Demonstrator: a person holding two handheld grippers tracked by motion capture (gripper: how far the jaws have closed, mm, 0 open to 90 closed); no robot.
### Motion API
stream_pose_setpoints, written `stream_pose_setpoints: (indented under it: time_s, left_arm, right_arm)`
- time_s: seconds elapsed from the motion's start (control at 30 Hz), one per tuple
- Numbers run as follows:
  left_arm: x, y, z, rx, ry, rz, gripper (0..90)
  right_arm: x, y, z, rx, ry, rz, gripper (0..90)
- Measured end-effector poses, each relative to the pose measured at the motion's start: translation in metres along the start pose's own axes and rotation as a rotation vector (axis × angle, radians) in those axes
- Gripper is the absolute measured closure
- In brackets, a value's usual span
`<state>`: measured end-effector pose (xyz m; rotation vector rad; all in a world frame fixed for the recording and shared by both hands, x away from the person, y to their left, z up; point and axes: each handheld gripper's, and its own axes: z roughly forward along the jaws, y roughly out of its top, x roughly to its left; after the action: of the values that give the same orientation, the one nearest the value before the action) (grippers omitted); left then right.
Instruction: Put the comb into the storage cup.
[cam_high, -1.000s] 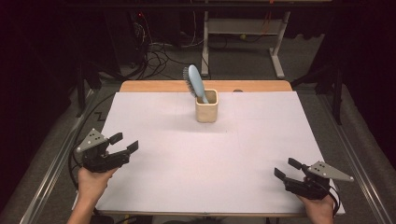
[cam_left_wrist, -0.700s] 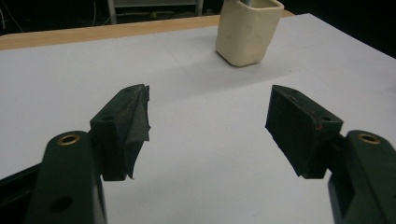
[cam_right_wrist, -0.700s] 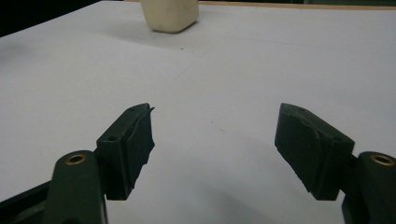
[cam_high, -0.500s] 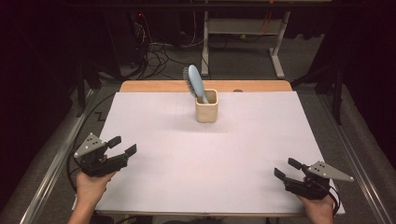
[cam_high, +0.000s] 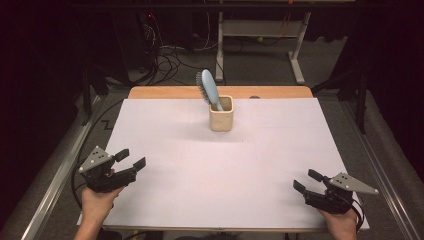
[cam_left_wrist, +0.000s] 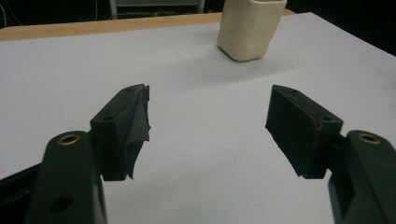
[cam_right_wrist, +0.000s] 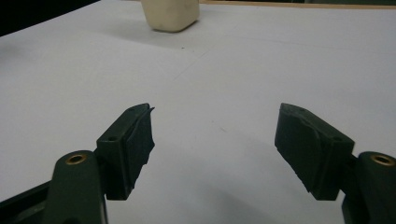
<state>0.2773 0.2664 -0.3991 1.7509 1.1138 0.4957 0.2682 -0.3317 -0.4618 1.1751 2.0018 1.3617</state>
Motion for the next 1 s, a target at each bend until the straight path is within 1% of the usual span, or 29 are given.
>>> stream_pose_setpoints:
  time_s: [0.5,0.83,1.0]
  left_arm:
    - [0.002,-0.007,0.002,0.003,0.0,-0.011,30.8]
    - [0.002,-0.012,0.006,0.011,0.007,-0.005,30.7]
    - [0.003,-0.013,0.007,0.008,0.004,-0.005,29.7]
  right_arm:
    - [0.0,0.0,0.0,0.002,0.001,0.0,28.5]
    - [0.0,0.0,0.0,0.005,0.002,0.001,28.5]
    - [0.0,0.0,0.0,0.005,0.002,0.001,28.5]
